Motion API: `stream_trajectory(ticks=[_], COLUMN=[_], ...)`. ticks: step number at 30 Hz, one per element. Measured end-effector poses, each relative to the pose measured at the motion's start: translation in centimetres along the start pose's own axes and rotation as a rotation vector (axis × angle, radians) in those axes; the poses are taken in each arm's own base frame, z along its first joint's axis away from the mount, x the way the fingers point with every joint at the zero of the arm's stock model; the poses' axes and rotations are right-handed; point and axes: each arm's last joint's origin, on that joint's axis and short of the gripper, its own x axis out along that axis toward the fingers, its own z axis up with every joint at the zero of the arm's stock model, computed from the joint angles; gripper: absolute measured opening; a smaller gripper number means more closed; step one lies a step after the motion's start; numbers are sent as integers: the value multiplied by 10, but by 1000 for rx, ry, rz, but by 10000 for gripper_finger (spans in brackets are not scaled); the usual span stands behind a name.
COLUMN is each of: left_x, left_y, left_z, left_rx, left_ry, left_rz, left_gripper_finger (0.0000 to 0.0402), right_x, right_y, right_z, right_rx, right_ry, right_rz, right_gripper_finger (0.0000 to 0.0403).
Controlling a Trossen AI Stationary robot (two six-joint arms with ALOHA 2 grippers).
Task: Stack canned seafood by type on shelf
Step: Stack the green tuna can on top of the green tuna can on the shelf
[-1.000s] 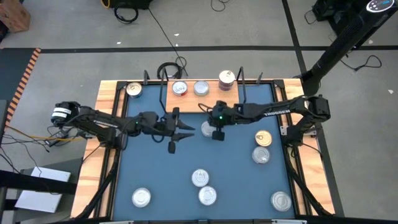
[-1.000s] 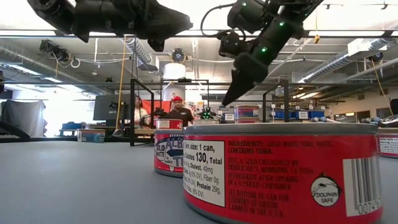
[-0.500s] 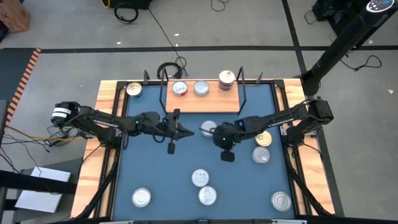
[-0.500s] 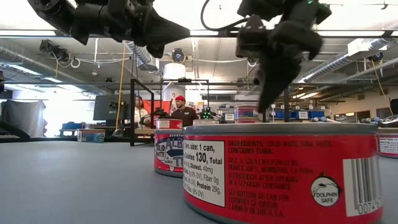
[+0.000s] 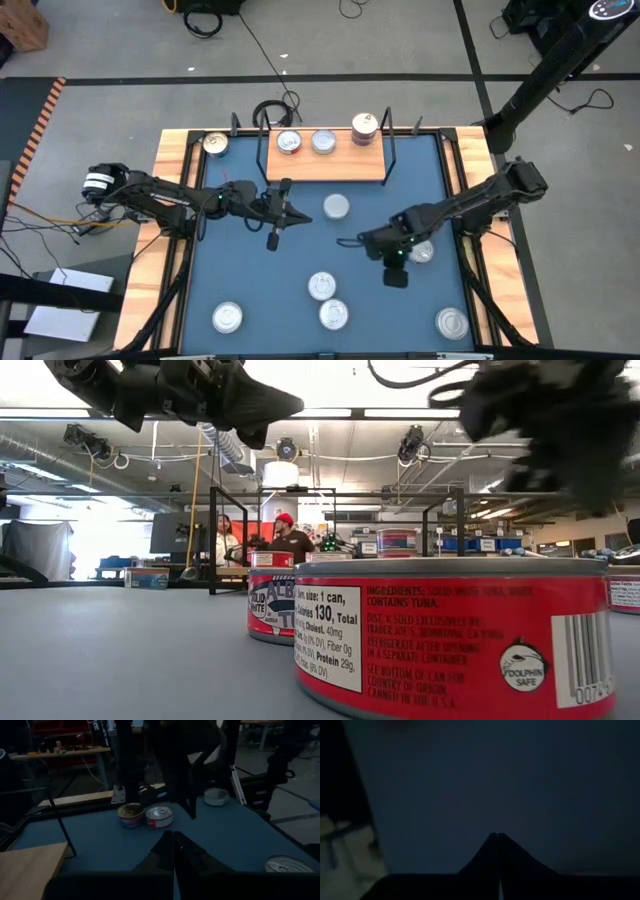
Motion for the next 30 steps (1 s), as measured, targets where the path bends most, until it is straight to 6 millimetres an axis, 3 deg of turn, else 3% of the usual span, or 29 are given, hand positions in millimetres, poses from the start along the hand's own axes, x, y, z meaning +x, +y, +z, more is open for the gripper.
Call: stream_trajectory(ticks=[8, 22, 30], left_x=[0, 0, 0], left_y=[0, -1, -1], left_z=[-1, -10, -10], left_rx=[-1, -13, -12], left_ry=[6, 103, 104], left_rz=[0, -13, -13], left_gripper_finger=[5, 5, 6], right_x=[7, 21, 28], right_y=[22, 63, 81], right_z=[-34, -77, -94], right_rx=[39, -107, -233], right_ry=[258, 397, 365], right_rz=[32, 71, 62], right_gripper_finger=[3, 9, 72])
